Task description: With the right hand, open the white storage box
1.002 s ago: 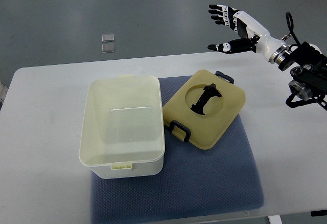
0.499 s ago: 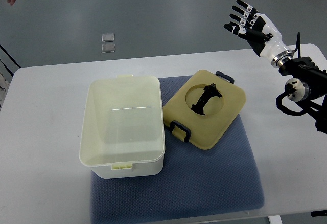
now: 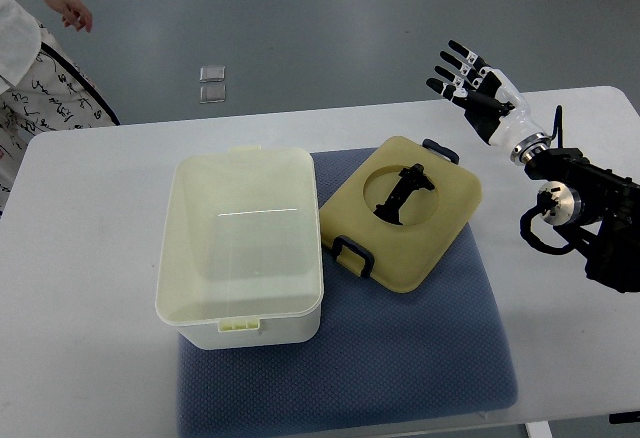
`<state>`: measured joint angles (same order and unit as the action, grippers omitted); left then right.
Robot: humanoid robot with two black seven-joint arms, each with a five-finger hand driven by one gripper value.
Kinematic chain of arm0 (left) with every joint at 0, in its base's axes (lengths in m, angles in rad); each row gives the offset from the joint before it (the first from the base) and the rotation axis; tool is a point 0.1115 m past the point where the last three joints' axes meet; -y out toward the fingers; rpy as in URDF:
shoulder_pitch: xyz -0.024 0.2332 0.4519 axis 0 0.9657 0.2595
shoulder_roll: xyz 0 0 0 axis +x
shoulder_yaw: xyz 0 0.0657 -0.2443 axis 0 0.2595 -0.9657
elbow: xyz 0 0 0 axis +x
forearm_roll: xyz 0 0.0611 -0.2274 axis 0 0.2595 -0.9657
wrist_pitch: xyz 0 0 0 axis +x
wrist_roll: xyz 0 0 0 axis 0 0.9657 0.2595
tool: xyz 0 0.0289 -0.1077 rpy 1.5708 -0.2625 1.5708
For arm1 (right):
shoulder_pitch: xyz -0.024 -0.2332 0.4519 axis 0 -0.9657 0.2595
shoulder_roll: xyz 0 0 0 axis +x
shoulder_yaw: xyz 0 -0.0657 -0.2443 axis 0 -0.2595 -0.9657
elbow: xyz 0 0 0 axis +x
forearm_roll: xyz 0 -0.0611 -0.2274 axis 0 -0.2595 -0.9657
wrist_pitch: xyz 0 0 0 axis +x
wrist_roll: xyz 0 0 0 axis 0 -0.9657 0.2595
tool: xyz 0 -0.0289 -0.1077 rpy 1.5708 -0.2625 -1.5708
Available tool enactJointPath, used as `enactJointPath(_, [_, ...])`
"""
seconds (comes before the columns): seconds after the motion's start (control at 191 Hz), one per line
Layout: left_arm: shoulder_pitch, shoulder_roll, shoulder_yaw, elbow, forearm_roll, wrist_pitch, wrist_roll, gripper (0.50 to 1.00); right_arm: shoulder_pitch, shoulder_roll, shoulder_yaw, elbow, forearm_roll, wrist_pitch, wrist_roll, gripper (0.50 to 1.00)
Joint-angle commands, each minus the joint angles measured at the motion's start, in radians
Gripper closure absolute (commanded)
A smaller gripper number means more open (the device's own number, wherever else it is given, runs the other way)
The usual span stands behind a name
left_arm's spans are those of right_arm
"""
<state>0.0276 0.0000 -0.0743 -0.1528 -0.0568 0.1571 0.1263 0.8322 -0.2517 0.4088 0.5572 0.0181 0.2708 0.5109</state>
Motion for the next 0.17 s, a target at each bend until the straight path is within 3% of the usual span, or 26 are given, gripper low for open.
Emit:
enactJointPath(0.0, [0.000, 0.000, 0.001, -0.001, 0.000, 0.001, 0.001, 0.500, -0.021, 0.005, 0.059, -0.002, 0.000, -0.001, 0.000, 0.570])
enactJointPath(0.168, [0.000, 0.000, 0.001, -0.005, 0.002, -0.001, 0.000, 0.500, -0.024, 0.005, 0.091, -0.002, 0.002, -0.002, 0.000, 0.570])
